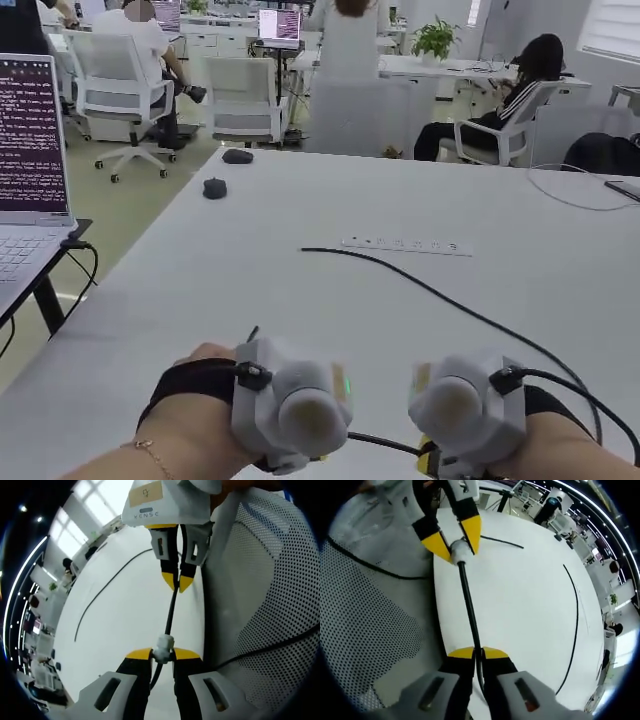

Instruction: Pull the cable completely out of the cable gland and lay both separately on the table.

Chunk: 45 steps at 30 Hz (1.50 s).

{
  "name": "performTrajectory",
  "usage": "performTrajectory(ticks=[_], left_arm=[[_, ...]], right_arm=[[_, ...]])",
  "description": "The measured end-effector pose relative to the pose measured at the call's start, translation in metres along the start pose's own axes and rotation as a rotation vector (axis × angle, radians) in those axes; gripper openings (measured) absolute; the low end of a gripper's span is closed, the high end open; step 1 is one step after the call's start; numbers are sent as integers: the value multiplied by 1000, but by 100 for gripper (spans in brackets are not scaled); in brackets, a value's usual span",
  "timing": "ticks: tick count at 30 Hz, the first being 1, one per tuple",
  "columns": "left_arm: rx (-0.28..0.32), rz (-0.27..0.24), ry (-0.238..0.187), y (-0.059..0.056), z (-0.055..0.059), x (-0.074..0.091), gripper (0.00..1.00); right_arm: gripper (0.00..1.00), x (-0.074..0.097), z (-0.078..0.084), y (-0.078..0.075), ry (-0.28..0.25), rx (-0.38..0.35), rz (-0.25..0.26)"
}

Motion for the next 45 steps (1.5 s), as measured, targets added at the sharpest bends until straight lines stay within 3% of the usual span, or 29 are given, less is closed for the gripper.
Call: performTrajectory(ticks=[2, 4, 6, 8, 10, 11, 13, 14, 18, 21, 24, 26, 30, 36, 42, 44, 45], left_arm=[[4, -2, 0, 1, 0, 0, 16], [7, -3, -1, 0, 0, 0, 16], [0, -3, 6, 0, 1, 0, 16], [2, -1, 6, 0, 1, 0, 16], [2, 2, -2, -1, -1, 1, 16], [16, 19, -36, -2, -5, 1, 16], [24, 26, -45, -3, -6, 1, 16], [17, 28, -45, -4, -6, 2, 16], [1, 35, -57, -6, -8, 2, 16], [-1, 39, -80, -7, -12, 3, 16], [4, 38, -66, -7, -9, 2, 16], [5, 29, -51, -5, -6, 2, 16], [19, 12, -28, -1, -2, 2, 16], [10, 11, -18, -2, -1, 1, 16], [23, 0, -22, 0, -2, 2, 16], [27, 2, -23, 0, -2, 2, 16], [24, 1, -18, 0, -1, 2, 16]], right_arm=[[3, -1, 4, -1, 28, -4, 3], [5, 2, 3, -2, 19, -21, 3], [12, 3, -5, -1, -62, -42, 3], [19, 7, -18, 2, -124, 27, -4], [22, 12, -35, 5, -227, 118, 26], [22, 15, -42, 7, -270, 127, 22], [21, 19, -55, 16, -376, 108, -34], [21, 19, -56, 18, -388, 110, -55], [18, 17, -54, 21, -368, 132, -67], [6, 17, -53, 23, -366, 139, -91], [3, 15, -53, 23, -358, 124, -90], [3, 14, -50, 21, -331, 126, -79], [3, 9, -36, 15, -224, 119, -41], [3, 3, -16, 7, -76, 61, -7], [4, 2, 5, -7, 39, -8, 60], [7, 1, 6, -5, 47, -9, 48], [12, 0, 0, -2, 5, 31, 32]])
Point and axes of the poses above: the centre of the closed fingertips' face, and the gripper's own axes: x roughly backward along the fingers, y roughly to its left, z roughly out of its underside, the point moved 8 cm from there along x, roughly backward along the fingers, and after that the axes turned 6 degrees about -z, right-handed, at the moved point
